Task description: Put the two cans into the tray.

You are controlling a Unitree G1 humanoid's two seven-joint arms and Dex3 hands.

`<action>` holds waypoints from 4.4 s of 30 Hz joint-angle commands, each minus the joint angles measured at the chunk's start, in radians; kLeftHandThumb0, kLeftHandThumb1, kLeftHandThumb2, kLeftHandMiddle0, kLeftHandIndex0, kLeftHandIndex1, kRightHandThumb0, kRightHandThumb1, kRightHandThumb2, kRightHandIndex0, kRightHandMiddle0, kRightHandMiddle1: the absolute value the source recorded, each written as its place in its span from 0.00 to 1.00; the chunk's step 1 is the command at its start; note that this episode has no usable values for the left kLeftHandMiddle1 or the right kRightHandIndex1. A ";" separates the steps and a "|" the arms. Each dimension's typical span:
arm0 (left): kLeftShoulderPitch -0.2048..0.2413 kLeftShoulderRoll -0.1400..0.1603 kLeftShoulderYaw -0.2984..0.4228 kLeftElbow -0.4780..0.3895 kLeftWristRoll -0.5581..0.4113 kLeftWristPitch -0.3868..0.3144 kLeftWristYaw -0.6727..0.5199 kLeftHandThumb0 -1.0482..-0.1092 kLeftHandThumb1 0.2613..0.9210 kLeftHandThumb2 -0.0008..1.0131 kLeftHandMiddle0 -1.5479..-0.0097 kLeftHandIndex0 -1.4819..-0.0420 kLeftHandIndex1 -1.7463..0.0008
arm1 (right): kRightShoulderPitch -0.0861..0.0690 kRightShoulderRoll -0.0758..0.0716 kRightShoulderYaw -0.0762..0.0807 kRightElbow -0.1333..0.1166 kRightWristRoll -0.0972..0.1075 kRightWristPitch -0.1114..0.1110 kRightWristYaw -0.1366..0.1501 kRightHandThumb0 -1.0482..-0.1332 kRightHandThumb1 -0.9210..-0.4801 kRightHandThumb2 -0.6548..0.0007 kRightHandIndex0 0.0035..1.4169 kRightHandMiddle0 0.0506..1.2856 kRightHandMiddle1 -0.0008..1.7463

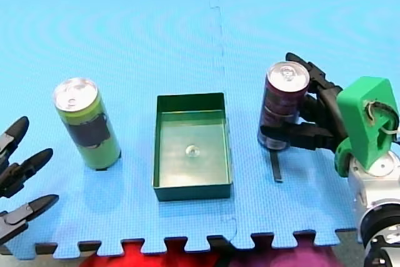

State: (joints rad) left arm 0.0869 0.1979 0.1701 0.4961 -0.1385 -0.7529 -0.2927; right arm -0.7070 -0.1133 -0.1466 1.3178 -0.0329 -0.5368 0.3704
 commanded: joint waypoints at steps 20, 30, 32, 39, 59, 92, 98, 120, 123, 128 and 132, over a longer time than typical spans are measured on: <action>-0.007 0.009 0.005 0.007 -0.009 0.003 -0.006 0.00 0.89 0.00 0.67 0.86 1.00 | -0.019 0.003 -0.004 0.004 -0.006 0.003 -0.007 0.24 0.66 1.00 0.19 0.09 0.00; -0.016 0.009 0.009 0.017 -0.012 0.001 -0.010 0.00 0.89 0.00 0.67 0.86 1.00 | -0.029 0.011 -0.020 0.007 0.006 0.009 0.012 0.25 0.68 1.00 0.20 0.09 0.00; -0.017 0.009 0.009 0.016 -0.012 0.002 -0.010 0.00 0.89 0.00 0.67 0.86 1.00 | -0.030 0.012 -0.024 0.006 0.009 0.010 0.018 0.26 0.69 1.00 0.20 0.10 0.00; -0.016 0.013 0.009 0.009 -0.021 0.016 -0.020 0.00 0.89 0.00 0.68 0.86 1.00 | -0.030 0.015 -0.031 0.006 0.013 0.009 0.025 0.32 0.71 1.00 0.21 0.10 0.00; -0.008 0.013 0.008 0.002 -0.009 0.016 -0.006 0.00 0.89 0.00 0.68 0.86 1.00 | -0.018 0.029 0.059 0.001 -0.129 -0.068 -0.344 0.56 0.43 0.98 0.59 0.38 1.00; -0.016 0.003 0.005 0.028 -0.002 0.008 0.002 0.00 0.89 0.00 0.67 0.86 1.00 | -0.092 0.053 -0.059 -0.020 0.039 -0.021 -0.207 0.77 0.18 0.98 0.66 0.42 1.00; -0.022 0.001 0.003 0.037 -0.002 0.010 0.003 0.00 0.88 0.00 0.67 0.86 1.00 | -0.108 0.043 -0.045 -0.035 0.035 0.037 -0.217 0.78 0.20 0.99 0.67 0.43 1.00; -0.036 -0.011 -0.007 0.046 0.000 0.028 0.007 0.00 0.89 0.00 0.68 0.86 1.00 | -0.169 -0.020 -0.004 -0.051 0.010 0.132 -0.171 0.78 0.24 1.00 0.69 0.44 1.00; -0.038 -0.014 -0.008 0.043 0.003 0.035 0.010 0.00 0.89 0.00 0.68 0.86 1.00 | -0.183 -0.022 -0.001 -0.058 0.010 0.138 -0.163 0.78 0.24 1.00 0.69 0.43 1.00; -0.038 -0.013 -0.012 0.036 0.021 0.045 0.022 0.00 0.89 0.00 0.68 0.87 1.00 | -0.194 -0.027 0.011 -0.077 0.004 0.134 -0.159 0.78 0.25 1.00 0.69 0.43 1.00; -0.037 -0.011 -0.014 0.036 0.031 0.048 0.030 0.00 0.89 0.00 0.68 0.87 1.00 | -0.189 -0.027 0.016 -0.094 0.007 0.124 -0.145 0.78 0.26 1.00 0.69 0.42 1.00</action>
State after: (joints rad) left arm 0.0504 0.1802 0.1571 0.5347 -0.1140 -0.7084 -0.2681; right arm -0.8893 -0.1337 -0.1319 1.2378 -0.0325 -0.3990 0.2195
